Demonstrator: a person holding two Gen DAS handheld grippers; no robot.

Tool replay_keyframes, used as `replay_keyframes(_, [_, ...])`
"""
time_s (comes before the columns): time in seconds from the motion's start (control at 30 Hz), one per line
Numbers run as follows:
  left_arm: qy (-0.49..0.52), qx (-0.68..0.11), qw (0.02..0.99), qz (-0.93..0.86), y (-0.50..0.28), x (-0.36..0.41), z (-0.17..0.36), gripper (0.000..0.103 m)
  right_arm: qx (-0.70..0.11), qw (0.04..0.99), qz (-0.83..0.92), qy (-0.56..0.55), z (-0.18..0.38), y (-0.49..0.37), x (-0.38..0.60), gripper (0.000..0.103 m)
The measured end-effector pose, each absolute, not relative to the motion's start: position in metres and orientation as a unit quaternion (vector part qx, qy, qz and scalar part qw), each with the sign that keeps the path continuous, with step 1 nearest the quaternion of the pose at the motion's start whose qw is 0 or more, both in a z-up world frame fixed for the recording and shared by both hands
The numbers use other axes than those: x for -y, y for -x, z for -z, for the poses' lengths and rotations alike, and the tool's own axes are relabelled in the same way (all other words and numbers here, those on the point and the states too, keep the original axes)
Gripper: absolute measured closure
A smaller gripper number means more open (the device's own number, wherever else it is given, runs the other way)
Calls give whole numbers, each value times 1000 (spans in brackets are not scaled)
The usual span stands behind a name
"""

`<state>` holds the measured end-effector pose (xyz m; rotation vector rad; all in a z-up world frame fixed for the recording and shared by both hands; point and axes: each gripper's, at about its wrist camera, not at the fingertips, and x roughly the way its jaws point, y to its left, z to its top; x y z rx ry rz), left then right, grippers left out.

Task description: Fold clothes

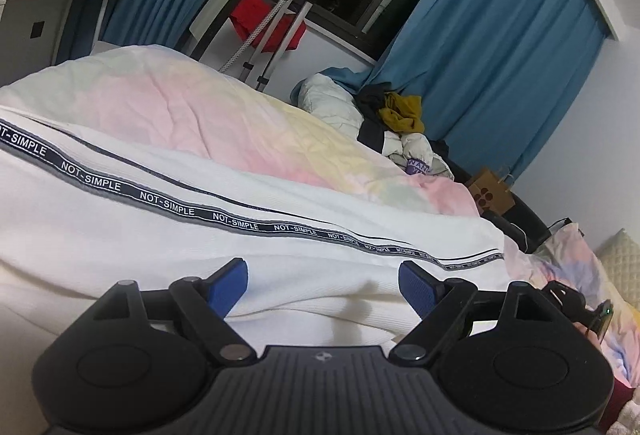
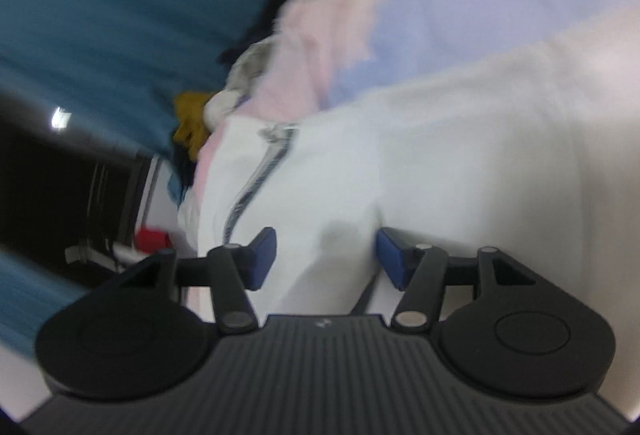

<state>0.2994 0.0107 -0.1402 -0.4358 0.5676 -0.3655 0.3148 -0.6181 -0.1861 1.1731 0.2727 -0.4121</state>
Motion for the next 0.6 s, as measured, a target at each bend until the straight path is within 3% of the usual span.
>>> replay_keyframes(0.03, [212, -277, 920, 177, -299, -10, 140, 19, -139, 815, 191, -530, 183, -321, 617, 59])
replay_keyframes(0.1, [210, -278, 921, 175, -297, -11, 139, 19, -154, 824, 181, -515, 179, -330, 617, 92])
replay_keyframes(0.33, [203, -282, 922, 168, -298, -14, 137, 19, -88, 871, 246, -416, 127, -305, 585, 97])
replay_keyframes(0.47, [205, -290, 921, 160, -297, -22, 134, 19, -174, 865, 274, -383, 154, -306, 589, 97])
replay_keyframes(0.6, [234, -303, 912, 144, -289, -35, 127, 19, -182, 856, 250, -414, 165, -303, 594, 95])
